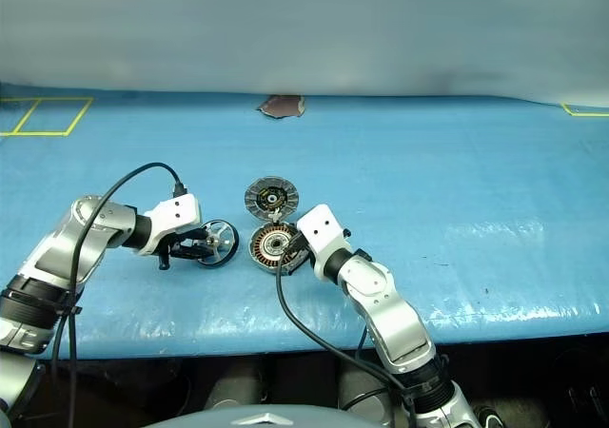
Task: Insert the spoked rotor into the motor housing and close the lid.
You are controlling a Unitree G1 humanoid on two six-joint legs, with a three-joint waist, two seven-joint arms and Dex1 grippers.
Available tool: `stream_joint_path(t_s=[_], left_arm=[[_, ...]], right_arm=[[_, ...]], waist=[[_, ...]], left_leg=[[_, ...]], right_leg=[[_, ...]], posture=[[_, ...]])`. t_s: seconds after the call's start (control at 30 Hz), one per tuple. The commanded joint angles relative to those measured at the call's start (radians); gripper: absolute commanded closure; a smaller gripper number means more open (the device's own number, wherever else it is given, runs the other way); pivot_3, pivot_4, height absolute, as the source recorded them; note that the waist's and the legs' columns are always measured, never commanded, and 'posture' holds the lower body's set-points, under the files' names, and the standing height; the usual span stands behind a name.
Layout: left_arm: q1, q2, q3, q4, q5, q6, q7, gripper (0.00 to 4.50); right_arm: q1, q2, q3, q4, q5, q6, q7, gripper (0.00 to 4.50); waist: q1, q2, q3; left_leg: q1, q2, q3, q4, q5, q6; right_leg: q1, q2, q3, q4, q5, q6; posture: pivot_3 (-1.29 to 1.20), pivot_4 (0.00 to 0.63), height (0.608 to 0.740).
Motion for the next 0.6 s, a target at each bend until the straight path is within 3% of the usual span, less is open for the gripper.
stream_joint_path(t_s=[0.03,0.4,0.6], left_arm=[[0.012,0.027,0.053,-0.022,-0.037,0.003,-0.018,3.08],[0.028,0.064,0.152,-0.116,-0.145,-0.061,-0.059,3.08],[-0.003,0.026,0.168,-0.186,-0.256,-0.001,-0.086,3.08]], right_arm=[[-0.003,-0.008,0.006,-0.041,-0.005,-0.012,0.005,4.50],[0.030,-0.189,0.009,-0.116,0.020,-0.036,0.154,4.50],[0.020,-0.170,0.028,-0.095,0.029,-0.045,0.173,4.50]], waist=[[0.000,0.000,0.000],[0.003,-0.002,0.003],[0.001,-0.003,0.004]], left_leg=[[0.000,0.000,0.000,0.000,0.000,0.000],[-0.001,0.000,0.000,0.000,0.000,0.000],[-0.001,0.000,0.000,0.000,0.000,0.000]], right_leg=[[0.000,0.000,0.000,0.000,0.000,0.000],[0.000,0.000,0.000,-0.001,0.000,0.000],[0.000,0.000,0.000,0.000,0.000,0.000]], posture=[[0.00,0.150,0.740],[0.00,0.150,0.740],[0.00,0.150,0.740]])
